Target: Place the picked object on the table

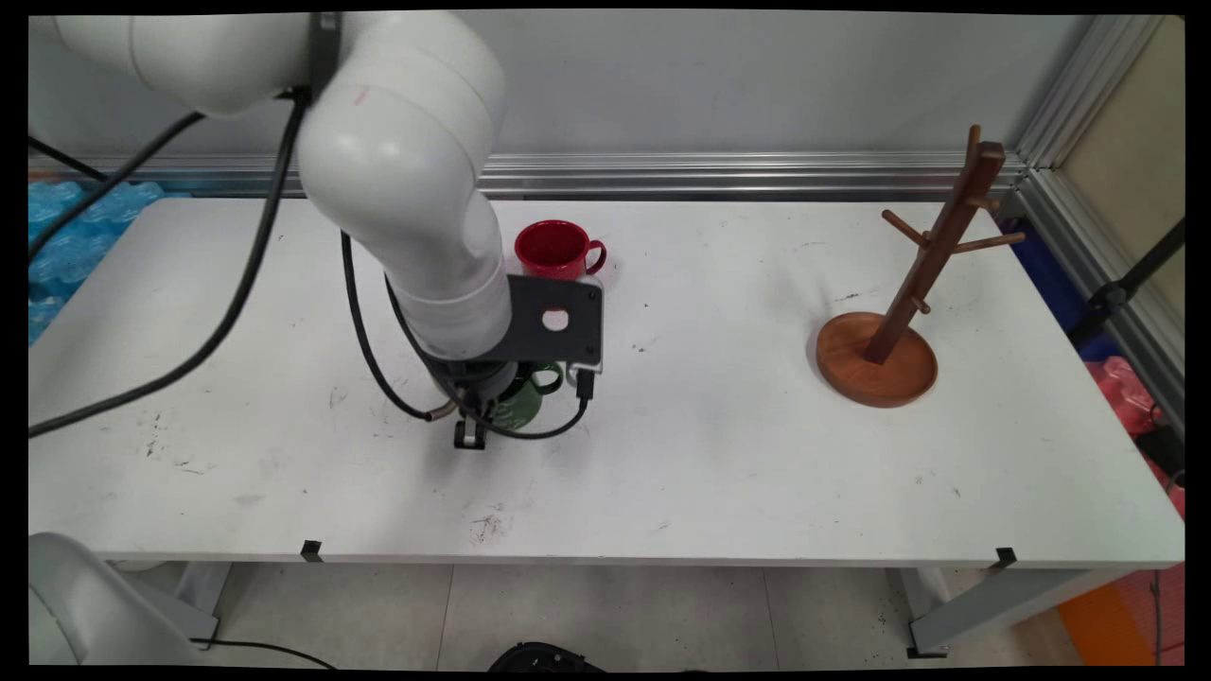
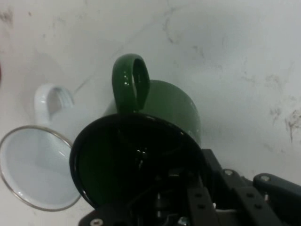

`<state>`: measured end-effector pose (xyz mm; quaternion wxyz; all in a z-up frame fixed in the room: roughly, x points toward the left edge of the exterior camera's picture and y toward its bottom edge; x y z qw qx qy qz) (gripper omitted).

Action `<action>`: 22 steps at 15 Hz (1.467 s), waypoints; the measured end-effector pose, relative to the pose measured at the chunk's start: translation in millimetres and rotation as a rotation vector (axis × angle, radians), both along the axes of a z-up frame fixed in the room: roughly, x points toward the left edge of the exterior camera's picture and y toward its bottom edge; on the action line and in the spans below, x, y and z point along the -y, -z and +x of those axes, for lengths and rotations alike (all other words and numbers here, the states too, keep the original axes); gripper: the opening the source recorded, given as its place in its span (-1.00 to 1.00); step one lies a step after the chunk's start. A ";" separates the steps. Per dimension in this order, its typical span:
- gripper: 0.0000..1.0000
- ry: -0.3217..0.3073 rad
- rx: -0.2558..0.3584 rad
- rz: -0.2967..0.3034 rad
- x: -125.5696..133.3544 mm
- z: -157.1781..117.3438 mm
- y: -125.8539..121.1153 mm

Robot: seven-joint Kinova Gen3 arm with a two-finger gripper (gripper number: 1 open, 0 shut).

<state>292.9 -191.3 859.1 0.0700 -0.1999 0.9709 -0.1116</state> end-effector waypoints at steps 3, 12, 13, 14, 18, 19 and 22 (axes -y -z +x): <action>-1.00 -0.002 0.010 0.005 -0.9 0.3 7.5; -1.00 -0.006 0.033 0.025 -2.0 0.6 30.8; -1.00 -0.006 0.035 0.027 -2.0 0.7 32.8; -1.00 -0.006 0.037 0.028 -2.0 0.8 34.3; 1.00 -0.003 0.041 0.032 -2.0 1.0 39.1; 1.00 -0.001 0.041 0.033 -1.9 1.0 40.1; 1.00 0.005 0.041 0.034 -1.9 1.3 42.1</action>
